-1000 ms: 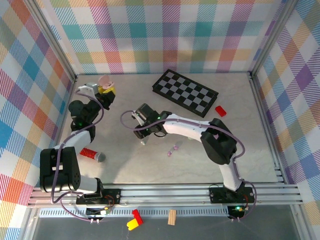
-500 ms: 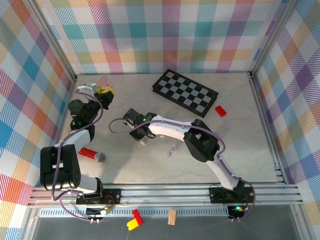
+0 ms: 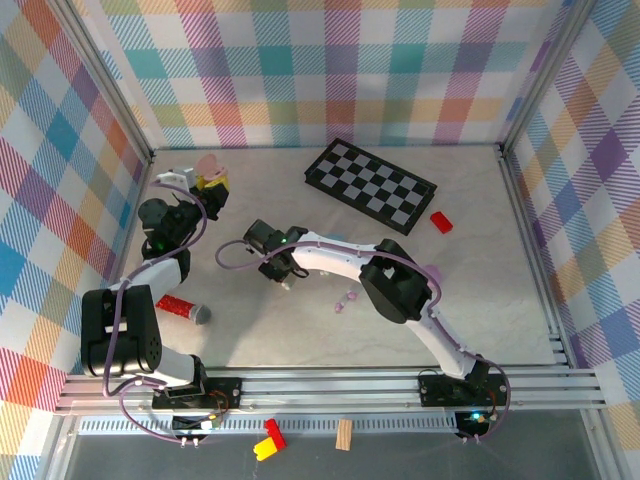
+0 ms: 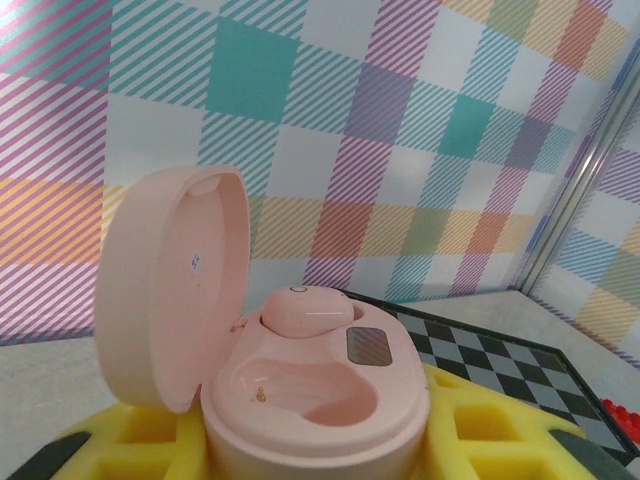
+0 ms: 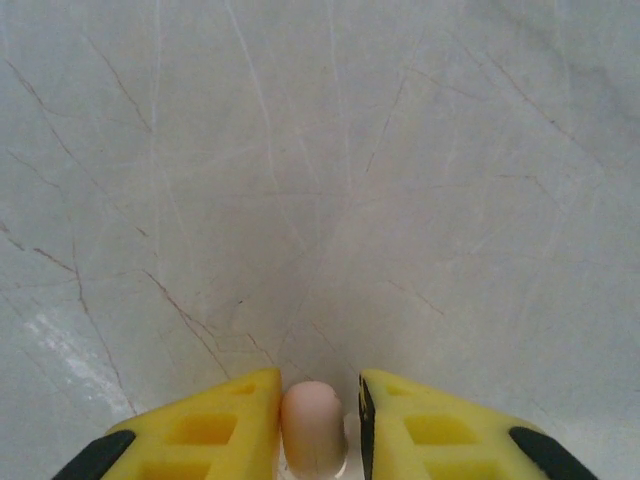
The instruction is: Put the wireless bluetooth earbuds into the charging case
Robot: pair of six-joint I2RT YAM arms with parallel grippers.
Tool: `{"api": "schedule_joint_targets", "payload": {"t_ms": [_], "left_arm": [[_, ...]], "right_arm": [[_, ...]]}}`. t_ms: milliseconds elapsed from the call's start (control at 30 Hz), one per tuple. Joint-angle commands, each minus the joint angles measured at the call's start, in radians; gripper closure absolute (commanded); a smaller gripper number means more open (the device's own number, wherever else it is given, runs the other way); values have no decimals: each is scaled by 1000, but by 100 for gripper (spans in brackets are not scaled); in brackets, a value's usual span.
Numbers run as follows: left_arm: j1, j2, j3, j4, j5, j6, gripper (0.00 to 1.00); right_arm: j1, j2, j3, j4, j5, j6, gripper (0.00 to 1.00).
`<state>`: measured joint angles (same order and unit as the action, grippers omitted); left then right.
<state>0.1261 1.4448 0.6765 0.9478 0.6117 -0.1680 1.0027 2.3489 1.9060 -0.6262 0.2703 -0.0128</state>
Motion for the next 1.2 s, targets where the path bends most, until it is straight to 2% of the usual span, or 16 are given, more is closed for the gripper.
{"api": "schedule_joint_targets", "payload": {"t_ms": [0,133,333,500,667,900,1033,1167], "left_arm": [[11,3,26,28,20,4,68],[12,5,26,30,23,3,68],[11,12,21,37,24,2,68],[-14,12,11,42,16,7,68],[-62,33,-14,98,-5,13,68],[-181,64,-72,270,-44,26,69],[-292,70,-114,357,-91,81,69],[-394,54,-135,356,-133,156,69]], "right_arm": [[1,42,33,-48,20,9,76],[1,41,43,-63,26,17,83],[-8,-39,-10,-34,23,51,84],[-35,-212,-192,69,-17,128,84],[-59,-451,-406,137,-59,240,84],[-102,-787,-626,240,-161,360,83],[-124,-914,-660,282,-264,393,84],[-133,-988,-660,315,-326,405,84]]}}
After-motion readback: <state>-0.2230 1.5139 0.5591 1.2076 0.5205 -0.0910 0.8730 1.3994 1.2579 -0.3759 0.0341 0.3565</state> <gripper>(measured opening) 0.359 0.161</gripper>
